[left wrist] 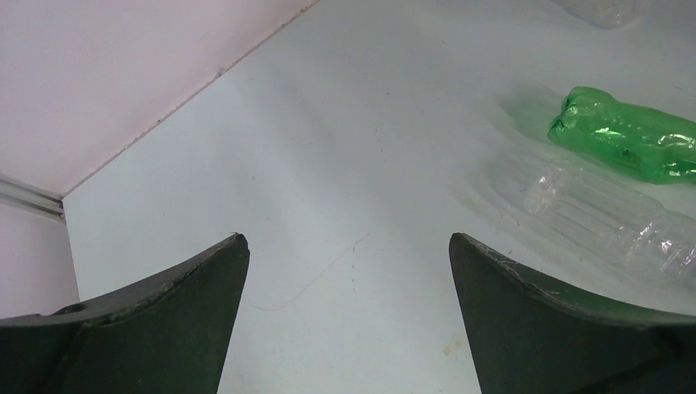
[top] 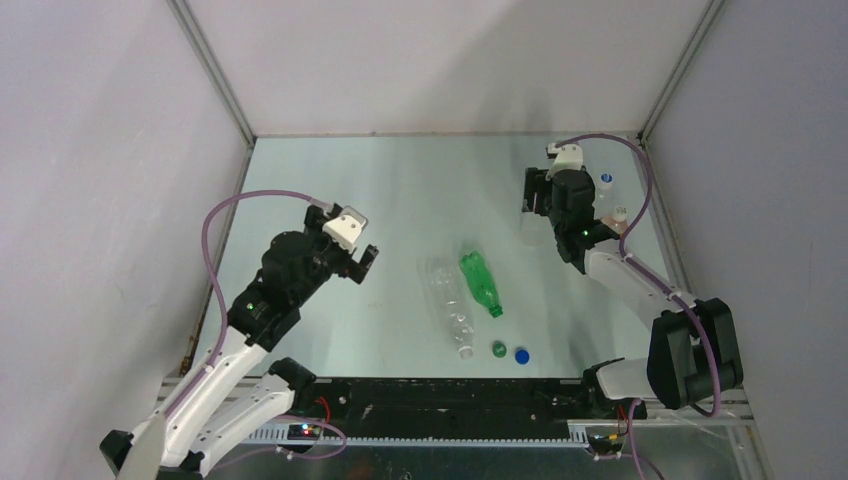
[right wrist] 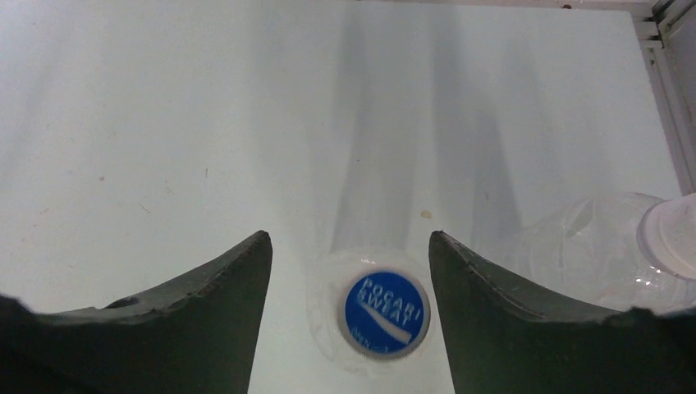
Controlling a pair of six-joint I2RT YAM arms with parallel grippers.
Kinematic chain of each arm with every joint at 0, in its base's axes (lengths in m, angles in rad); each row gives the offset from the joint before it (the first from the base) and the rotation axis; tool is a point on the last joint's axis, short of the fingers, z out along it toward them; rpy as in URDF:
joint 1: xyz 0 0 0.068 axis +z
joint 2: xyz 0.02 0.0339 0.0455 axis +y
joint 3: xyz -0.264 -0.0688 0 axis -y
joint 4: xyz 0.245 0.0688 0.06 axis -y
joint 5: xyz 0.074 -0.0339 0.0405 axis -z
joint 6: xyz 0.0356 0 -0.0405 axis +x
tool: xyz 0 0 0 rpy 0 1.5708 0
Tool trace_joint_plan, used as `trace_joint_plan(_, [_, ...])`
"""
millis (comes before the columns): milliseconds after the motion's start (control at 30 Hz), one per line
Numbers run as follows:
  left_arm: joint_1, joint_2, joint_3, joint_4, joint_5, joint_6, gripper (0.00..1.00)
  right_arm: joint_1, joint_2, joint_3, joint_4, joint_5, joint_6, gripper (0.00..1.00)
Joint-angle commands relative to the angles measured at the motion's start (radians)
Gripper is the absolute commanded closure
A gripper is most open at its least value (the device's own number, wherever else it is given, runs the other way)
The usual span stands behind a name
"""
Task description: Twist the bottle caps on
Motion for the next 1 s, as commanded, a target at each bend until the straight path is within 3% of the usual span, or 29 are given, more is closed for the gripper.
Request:
trace_joint_plan(0, [0.009, 0.004, -0.006, 0.047, 0.021, 0.007, 0.00, 0.003, -0.039, -0.001, 0.022, 0.002, -0.019, 0.25])
trace_joint_plan(233, [0.009, 0.047, 0.016, 0.037, 0.037, -0.044, 0.00, 0.012, -0.136, 0.002, -0.031, 0.009, -0.042, 0.14])
trace_joint_plan(400, [0.009, 0.153, 0.123, -0.118, 0.109, -0.106, 0.00, 0.072, -0.257, 0.018, -0.152, 0.006, -0.051, 0.13])
trace_joint_plan(633, [0.009, 0.144, 0.083, -0.119, 0.087, -0.382, 0.00, 0.309, -0.407, 0.033, -0.435, 0.004, 0.027, 0.12])
trace_joint_plan(767, [0.009, 0.082, 0.031, -0.129, 0.198, -0.335, 0.00, 0.472, -0.437, 0.029, -0.572, 0.020, 0.119, 0.13])
trace_joint_plan(967, [0.009, 0.078, -0.002, -0.157, 0.238, -0.348, 0.00, 0.714, -0.452, -0.070, -0.611, 0.104, 0.313, 0.15])
